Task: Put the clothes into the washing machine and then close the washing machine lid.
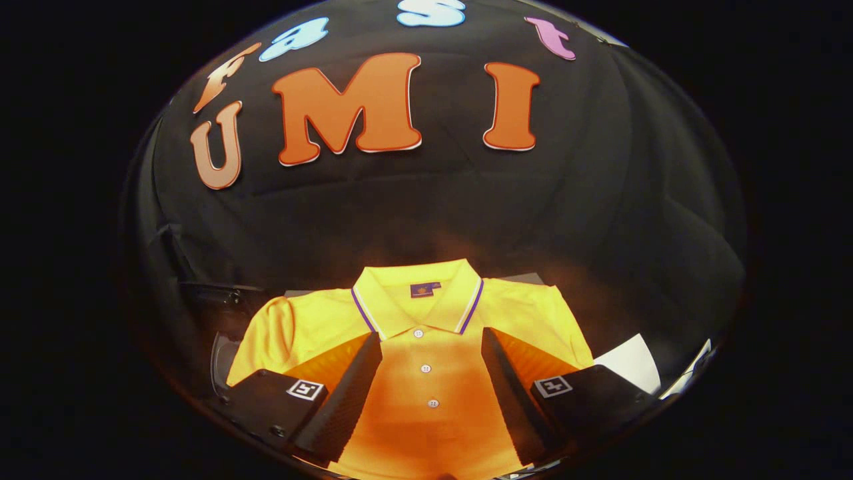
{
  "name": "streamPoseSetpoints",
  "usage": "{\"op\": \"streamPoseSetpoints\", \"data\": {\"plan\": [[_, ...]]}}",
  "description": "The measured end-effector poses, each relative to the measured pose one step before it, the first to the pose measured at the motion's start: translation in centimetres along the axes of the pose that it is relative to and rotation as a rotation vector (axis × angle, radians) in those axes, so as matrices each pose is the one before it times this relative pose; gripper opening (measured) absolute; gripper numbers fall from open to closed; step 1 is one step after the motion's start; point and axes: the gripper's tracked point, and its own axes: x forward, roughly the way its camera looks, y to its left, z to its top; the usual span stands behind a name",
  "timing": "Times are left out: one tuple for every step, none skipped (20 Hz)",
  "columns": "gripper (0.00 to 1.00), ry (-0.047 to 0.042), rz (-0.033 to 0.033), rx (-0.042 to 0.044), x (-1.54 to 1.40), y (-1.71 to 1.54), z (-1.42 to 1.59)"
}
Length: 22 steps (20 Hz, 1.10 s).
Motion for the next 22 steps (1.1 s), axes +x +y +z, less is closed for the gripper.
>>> {"op": "streamPoseSetpoints", "data": {"plan": [[0.99,0.04412,0.00537,-0.00363,0.661,0.091,-0.823],[0.99,0.0413,0.00115,-0.00763,0.552,-0.053,-0.779],[0.99,0.03941,-0.00037,0.00437,0.548,-0.159,-0.695],[0.99,0.03268,0.00246,0.01382,0.399,-0.081,-0.429],[0.99,0.03781,0.0051,0.01002,0.449,0.105,-0.564],[0.99,0.01862,0.00359,0.00783,0.112,0.002,-0.164],[0.99,0.01589,0.00002,-0.00081,-0.265,-0.014,0.064],[0.99,0.01592,0.00267,-0.00872,0.425,0.074,-0.076],[0.99,0.03596,0.00297,-0.0241,-0.013,0.017,-0.144],[0.99,0.02664,0.00491,-0.0125,0.131,0.13,0.136],[1.0,0.03165,0.00142,-0.00769,-0.058,-0.018,0.069],[1.0,0.02756,0.00773,-0.01108,0.205,0.119,-0.032],[1.0,0.02799,0.00392,-0.01232,-0.111,0.006,-0.009],[0.98,0.0156,0.00892,-0.00332,0.099,0.252,0.079],[0.97,0.01504,0.01039,-0.01991,0.016,0.263,0.006],[0.89,0.00611,0.00598,-0.01698,-0.157,0.301,-0.086],[0.81,0.00296,0.00522,-0.00558,0.117,0.453,0.059],[0.73,-0.00086,0.00112,-0.00268,-0.189,-0.154,0.104],[0.65,0.00467,0.00631,-0.00118,-0.286,-0.137,-0.092],[0.52,-0.00186,-0.00213,0.00405,-0.072,-0.377,0.117],[0.47,0.00339,-0.00204,-0.00456,-0.151,-0.191,0.077],[0.47,-0.00168,0.01039,0.00483,0.145,0.493,0.002]]}}
